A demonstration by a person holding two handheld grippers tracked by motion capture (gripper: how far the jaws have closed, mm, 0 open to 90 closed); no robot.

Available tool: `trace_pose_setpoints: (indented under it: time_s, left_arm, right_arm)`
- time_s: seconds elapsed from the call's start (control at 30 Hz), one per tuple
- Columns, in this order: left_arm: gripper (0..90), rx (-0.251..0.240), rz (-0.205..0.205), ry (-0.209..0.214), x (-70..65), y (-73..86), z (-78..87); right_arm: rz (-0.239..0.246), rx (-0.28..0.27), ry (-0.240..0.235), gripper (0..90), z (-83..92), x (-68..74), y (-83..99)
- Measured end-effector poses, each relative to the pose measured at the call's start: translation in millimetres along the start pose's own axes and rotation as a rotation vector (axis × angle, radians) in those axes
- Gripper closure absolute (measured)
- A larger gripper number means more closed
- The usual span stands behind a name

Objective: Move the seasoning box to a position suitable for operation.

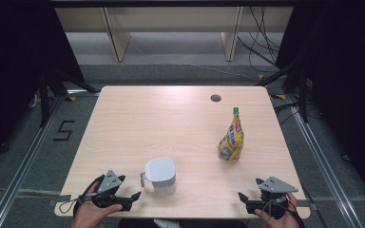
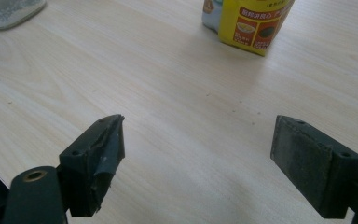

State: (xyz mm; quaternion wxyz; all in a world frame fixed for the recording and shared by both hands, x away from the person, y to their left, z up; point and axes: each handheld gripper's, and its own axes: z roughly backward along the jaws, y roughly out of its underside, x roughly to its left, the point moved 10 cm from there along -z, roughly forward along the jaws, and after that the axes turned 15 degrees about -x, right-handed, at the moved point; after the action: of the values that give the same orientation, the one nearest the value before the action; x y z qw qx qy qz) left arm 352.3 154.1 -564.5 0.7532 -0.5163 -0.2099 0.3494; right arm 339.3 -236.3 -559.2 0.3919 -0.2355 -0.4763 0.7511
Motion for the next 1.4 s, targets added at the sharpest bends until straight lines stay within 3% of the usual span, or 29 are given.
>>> trace_pose_setpoints:
  time_s: [0.07, 0.17, 0.27, 0.3, 0.33, 0.5, 0.67, 0.7, 0.77, 0.97, 1.03, 1.07, 1.1, 1.13, 1.2, 1.23, 1.27, 1.3, 1.37, 1.4]
  left_arm:
    - [15.9, 0.007, -0.001, -0.005, -0.1, 0.2, 0.7]
    - [15.9, 0.010, -0.050, 0.000, 2.2, -1.2, 1.2]
    - [15.9, -0.001, -0.021, -0.004, -0.6, -1.3, 0.0]
    - [15.9, 0.000, -0.025, -0.003, -0.6, -1.3, 0.0]
    - [15.9, 0.011, -0.040, -0.004, 0.0, -1.1, 0.9]
    - [16.0, 0.002, -0.044, 0.001, -1.3, -1.8, 0.3]
    - [16.6, -0.003, -0.075, -0.009, 2.4, -4.8, 1.0]
    - [16.6, -0.015, -0.027, -0.015, -0.1, -5.8, 0.0]
    - [16.8, -0.014, -0.056, -0.006, 2.4, -8.9, -0.5]
    - [20.2, -0.056, -0.027, 0.016, -9.8, -14.4, -8.2]
    - [23.0, -0.053, -0.068, 0.030, -10.9, -16.5, -9.3]
    - [24.4, -0.069, -0.049, 0.030, -14.0, -18.7, -11.3]
    - [26.4, -0.072, -0.061, 0.030, -14.0, -19.8, -12.1]
    - [29.2, -0.063, -0.066, 0.030, -14.5, -20.2, -15.5]
    - [30.6, -0.050, -0.083, 0.034, -13.8, -19.5, -16.4]
    - [32.7, -0.052, -0.086, 0.038, -14.3, -19.8, -18.1]
    - [36.9, -0.066, -0.072, 0.045, -16.1, -21.4, -18.9]
    - [40.1, -0.055, -0.093, 0.048, -13.9, -21.5, -17.6]
    - [49.8, -0.085, -0.060, 0.048, -15.5, -24.1, -18.0]
    - [52.5, -0.083, -0.079, 0.051, -14.1, -24.4, -17.4]
  right_arm:
    - [0.001, -0.003, -0.001, 17.9, -0.1, 0.2, -0.3]
    - [0.020, -0.033, 0.028, 19.3, 0.3, -0.7, -4.5]
    - [0.022, -0.026, 0.021, 19.3, -0.1, -0.1, -3.4]
    - [-0.005, -0.013, 0.035, 19.4, 1.0, 1.5, -1.9]
    - [0.022, -0.020, 0.031, 19.4, 0.2, -0.5, -2.8]
    - [0.013, -0.019, 0.032, 20.7, 0.6, 1.3, -3.1]
    - [0.005, -0.015, 0.031, 22.0, 0.9, 0.9, -2.9]
    - [0.003, -0.020, 0.028, 22.5, 0.7, 1.0, -3.4]
    - [0.011, -0.018, 0.033, 22.7, 0.3, 0.2, -3.0]
    - [0.022, -0.010, 0.005, 23.0, -0.9, 2.1, -3.0]
    - [0.025, -0.011, 0.009, 23.1, -1.3, 1.2, -2.9]
    - [0.024, -0.011, 0.011, 23.1, -1.1, 1.0, -3.0]
    - [0.032, -0.031, 0.037, 23.1, -1.0, -2.1, -4.6]
    - [0.012, -0.027, 0.042, 23.1, -0.5, -1.1, -4.1]
    - [0.030, -0.036, 0.050, 23.1, -0.8, -3.5, -5.1]
    - [0.017, -0.029, 0.044, 23.1, -0.8, -2.4, -4.3]
    - [-0.001, -0.015, 0.023, 23.1, -1.1, -0.3, -2.9]
    - [-0.002, -0.009, 0.020, 23.1, -0.5, -0.3, -2.7]
    - [0.000, -0.011, 0.025, 23.1, -0.6, -0.9, -2.6]
    - [-0.003, -0.010, 0.021, 23.1, -0.7, -0.6, -2.6]
